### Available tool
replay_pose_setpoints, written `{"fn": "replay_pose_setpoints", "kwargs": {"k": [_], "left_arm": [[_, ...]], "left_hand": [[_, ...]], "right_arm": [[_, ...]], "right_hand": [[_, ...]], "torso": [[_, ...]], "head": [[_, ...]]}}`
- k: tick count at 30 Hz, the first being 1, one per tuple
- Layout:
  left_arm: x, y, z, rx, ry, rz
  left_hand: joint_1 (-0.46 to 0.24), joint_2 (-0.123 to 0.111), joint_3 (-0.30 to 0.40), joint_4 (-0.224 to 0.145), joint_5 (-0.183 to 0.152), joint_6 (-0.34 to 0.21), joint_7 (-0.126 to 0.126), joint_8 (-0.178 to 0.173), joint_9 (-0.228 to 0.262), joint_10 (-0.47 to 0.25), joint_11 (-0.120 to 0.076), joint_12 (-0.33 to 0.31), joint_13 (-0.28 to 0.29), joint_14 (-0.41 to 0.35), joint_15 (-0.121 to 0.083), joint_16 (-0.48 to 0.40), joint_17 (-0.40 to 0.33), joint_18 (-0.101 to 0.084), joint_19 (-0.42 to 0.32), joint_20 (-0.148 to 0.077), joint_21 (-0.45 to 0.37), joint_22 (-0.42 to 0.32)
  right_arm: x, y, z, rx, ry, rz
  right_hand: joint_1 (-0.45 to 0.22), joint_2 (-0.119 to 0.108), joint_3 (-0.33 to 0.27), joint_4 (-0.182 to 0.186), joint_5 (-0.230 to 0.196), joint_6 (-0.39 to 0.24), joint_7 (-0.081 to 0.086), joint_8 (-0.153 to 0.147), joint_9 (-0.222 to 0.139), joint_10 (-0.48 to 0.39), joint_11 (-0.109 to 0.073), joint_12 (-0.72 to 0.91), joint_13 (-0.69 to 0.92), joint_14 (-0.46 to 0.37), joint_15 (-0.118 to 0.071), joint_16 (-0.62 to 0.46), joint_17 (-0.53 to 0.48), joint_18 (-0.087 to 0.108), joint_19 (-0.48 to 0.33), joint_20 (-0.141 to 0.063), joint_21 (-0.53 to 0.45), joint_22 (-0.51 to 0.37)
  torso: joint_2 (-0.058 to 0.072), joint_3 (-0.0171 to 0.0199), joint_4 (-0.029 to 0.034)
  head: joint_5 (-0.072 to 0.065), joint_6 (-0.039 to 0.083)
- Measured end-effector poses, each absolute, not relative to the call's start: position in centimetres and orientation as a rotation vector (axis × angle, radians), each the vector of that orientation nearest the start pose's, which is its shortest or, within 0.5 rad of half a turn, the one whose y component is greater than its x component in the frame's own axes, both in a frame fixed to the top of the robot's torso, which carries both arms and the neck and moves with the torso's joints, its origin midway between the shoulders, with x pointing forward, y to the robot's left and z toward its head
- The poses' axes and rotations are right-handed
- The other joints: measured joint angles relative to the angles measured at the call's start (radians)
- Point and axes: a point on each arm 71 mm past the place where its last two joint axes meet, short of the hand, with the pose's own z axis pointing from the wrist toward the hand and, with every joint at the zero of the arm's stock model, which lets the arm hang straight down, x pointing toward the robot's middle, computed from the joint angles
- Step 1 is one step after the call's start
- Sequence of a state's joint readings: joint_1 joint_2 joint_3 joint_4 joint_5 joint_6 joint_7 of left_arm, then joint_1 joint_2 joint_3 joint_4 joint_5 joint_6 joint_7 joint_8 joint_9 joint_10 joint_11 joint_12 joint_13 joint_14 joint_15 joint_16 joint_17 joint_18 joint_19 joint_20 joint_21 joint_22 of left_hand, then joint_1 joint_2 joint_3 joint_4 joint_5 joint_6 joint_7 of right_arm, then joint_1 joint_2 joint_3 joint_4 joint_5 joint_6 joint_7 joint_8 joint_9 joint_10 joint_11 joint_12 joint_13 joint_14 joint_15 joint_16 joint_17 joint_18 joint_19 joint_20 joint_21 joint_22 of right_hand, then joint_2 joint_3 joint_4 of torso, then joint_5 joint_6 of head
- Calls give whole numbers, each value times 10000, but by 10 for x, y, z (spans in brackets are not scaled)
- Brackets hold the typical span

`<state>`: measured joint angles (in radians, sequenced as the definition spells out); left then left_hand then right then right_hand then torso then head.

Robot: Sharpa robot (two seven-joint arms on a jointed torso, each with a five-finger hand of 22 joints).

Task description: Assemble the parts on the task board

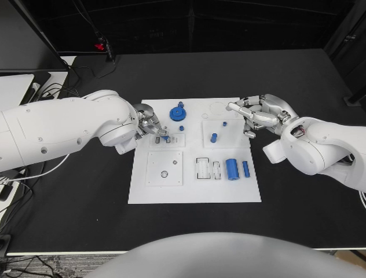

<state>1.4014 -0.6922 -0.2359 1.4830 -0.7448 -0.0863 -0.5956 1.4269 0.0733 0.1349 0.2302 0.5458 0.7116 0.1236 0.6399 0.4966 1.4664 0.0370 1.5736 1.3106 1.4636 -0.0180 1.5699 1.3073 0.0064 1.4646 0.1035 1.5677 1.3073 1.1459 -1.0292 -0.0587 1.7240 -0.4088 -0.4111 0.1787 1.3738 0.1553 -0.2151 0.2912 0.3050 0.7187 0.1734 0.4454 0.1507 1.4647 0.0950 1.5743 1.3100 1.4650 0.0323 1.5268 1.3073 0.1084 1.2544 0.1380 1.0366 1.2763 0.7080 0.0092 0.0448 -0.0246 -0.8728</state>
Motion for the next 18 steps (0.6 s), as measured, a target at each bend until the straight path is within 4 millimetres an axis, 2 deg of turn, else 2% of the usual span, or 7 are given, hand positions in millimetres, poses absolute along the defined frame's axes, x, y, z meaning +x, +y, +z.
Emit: {"fn": "replay_pose_setpoints", "kwargs": {"k": [18], "left_arm": [[491, 166, -203, -4513, 23180, -4677]], "left_hand": [[-57, 57, -24, 269, 53, 0, 0, 59, 1, -1, 1, 25, -7, 3, 3, 0, 0, 1, 0, 0, 0, 0]], "right_arm": [[436, -239, -198, 8536, 16623, 12336]], "right_hand": [[0, 0, 0, 0, 0, 0, 0, 0, 0, 0, 0, 22, 0, 0, 0, 0, 0, 0, 0, 0, 0, 1]], "torso": [[5, 1, 1]], "head": [[0, 0]]}}
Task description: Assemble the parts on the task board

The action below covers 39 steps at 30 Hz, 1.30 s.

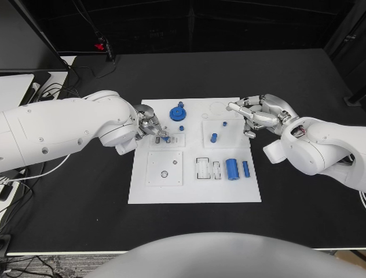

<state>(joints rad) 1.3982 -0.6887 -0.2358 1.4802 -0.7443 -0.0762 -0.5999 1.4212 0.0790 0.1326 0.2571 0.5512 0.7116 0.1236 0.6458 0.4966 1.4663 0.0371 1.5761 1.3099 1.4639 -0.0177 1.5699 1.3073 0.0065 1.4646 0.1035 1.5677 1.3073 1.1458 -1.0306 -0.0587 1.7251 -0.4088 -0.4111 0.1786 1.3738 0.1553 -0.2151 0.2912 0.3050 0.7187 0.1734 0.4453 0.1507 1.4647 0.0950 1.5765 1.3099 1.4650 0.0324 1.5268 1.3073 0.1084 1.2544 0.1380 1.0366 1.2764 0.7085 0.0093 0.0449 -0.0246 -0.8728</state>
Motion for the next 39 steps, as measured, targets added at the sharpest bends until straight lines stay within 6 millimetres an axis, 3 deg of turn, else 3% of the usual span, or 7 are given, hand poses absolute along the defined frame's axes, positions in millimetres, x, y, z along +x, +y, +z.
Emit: {"fn": "replay_pose_setpoints", "kwargs": {"k": [39], "left_arm": [[492, 169, -206, -4660, 23171, -4581]], "left_hand": [[-156, 95, 50, 227, 123, 0, 0, 14, -65, -19, 19, -18, -1, 2, 2, 0, 0, -1, 0, 0, 0, 0]], "right_arm": [[436, -240, -198, 8543, 16621, 12322]], "right_hand": [[0, 0, 1, 0, 0, 0, 0, 0, 0, 0, 0, -17, 5, 0, 0, 0, 0, 1, 0, 0, 0, 2]], "torso": [[-3, -3, -8]], "head": [[-8, 0]]}}
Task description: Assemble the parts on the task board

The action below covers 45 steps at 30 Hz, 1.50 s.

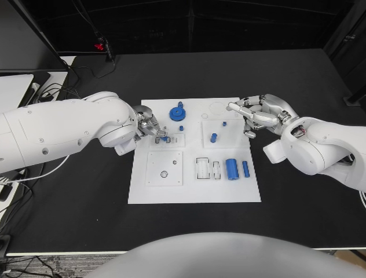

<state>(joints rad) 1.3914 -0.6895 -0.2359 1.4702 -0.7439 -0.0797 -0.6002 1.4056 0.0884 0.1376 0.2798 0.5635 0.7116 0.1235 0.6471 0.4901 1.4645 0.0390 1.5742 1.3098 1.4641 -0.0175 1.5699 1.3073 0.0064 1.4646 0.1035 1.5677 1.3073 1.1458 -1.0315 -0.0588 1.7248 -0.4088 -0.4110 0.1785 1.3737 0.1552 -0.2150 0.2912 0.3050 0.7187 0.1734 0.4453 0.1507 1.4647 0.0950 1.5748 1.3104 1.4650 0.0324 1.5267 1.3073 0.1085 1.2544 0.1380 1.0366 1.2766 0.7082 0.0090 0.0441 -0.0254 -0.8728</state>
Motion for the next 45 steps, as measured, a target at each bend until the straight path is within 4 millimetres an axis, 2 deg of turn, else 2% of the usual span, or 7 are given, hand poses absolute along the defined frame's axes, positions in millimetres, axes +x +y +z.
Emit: {"fn": "replay_pose_setpoints", "kwargs": {"k": [45], "left_arm": [[491, 166, -208, -4513, 23303, -4664]], "left_hand": [[-23, -26, -39, 34, 31, 0, 0, -47, -9, 20, -19, 18, 2, 1, 1, 0, 0, -1, 0, 0, 0, 0]], "right_arm": [[436, -240, -198, 8546, 16618, 12313]], "right_hand": [[0, 0, 0, 0, 52, 0, 0, 40, 0, 0, 0, -3, 1, 0, 0, 0, -1, -1, 0, 0, -39, -9]], "torso": [[4, 2, 7]], "head": [[-23, 0]]}}
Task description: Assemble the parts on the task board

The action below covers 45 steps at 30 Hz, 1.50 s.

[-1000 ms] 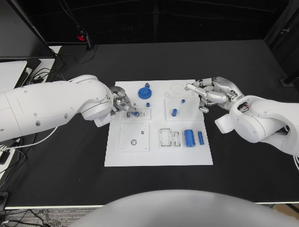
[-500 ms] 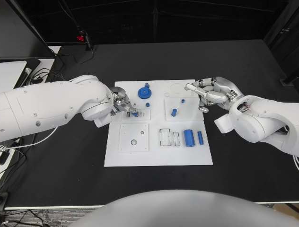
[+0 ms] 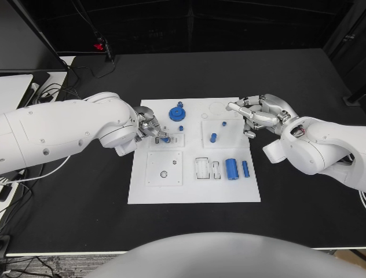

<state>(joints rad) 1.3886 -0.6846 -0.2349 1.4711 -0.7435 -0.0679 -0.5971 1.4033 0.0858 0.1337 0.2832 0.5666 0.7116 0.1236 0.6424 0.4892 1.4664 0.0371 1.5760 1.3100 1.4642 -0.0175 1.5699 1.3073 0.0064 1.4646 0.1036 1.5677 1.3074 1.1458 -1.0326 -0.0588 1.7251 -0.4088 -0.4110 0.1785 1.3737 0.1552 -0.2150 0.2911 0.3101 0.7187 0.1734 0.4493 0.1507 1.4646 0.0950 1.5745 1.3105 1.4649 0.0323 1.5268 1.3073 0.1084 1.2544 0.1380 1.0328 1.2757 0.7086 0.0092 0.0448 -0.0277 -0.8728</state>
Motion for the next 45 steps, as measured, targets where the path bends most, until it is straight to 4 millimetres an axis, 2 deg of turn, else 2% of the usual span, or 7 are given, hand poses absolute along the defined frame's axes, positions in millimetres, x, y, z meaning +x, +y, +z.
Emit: {"fn": "replay_pose_setpoints", "kwargs": {"k": [36, 45], "left_arm": [[491, 166, -208, -4645, 23137, -4713], [490, 166, -208, -4565, 23255, -4684]], "left_hand": [[0, -25, 71, 42, 86, 22, 22, -8, 0, -2, 2, 3, -2, 25, -22, 0, 0, 1, 0, 0, 0, 0], [-391, 47, -18, 88, 86, 42, 31, -66, -52, -3, 3, 1, -19, 24, -22, 0, 0, 0, 0, 0, 0, 0]], "right_arm": [[436, -240, -198, 8548, 16619, 12311], [436, -240, -198, 8549, 16618, 12308]], "right_hand": [[43, 42, 0, 0, 0, 0, 0, -1, 0, 0, 0, -4, -4, 0, 0, 0, 0, 0, 0, 0, 1, -6], [42, 42, 0, 0, 0, 0, 0, -1, 0, 0, 0, 0, -5, 0, 0, 0, 0, 0, 0, 0, 1, -6]], "torso": [[-7, 1, -9], [-6, 0, -9]], "head": [[16, 0], [10, 0]]}}
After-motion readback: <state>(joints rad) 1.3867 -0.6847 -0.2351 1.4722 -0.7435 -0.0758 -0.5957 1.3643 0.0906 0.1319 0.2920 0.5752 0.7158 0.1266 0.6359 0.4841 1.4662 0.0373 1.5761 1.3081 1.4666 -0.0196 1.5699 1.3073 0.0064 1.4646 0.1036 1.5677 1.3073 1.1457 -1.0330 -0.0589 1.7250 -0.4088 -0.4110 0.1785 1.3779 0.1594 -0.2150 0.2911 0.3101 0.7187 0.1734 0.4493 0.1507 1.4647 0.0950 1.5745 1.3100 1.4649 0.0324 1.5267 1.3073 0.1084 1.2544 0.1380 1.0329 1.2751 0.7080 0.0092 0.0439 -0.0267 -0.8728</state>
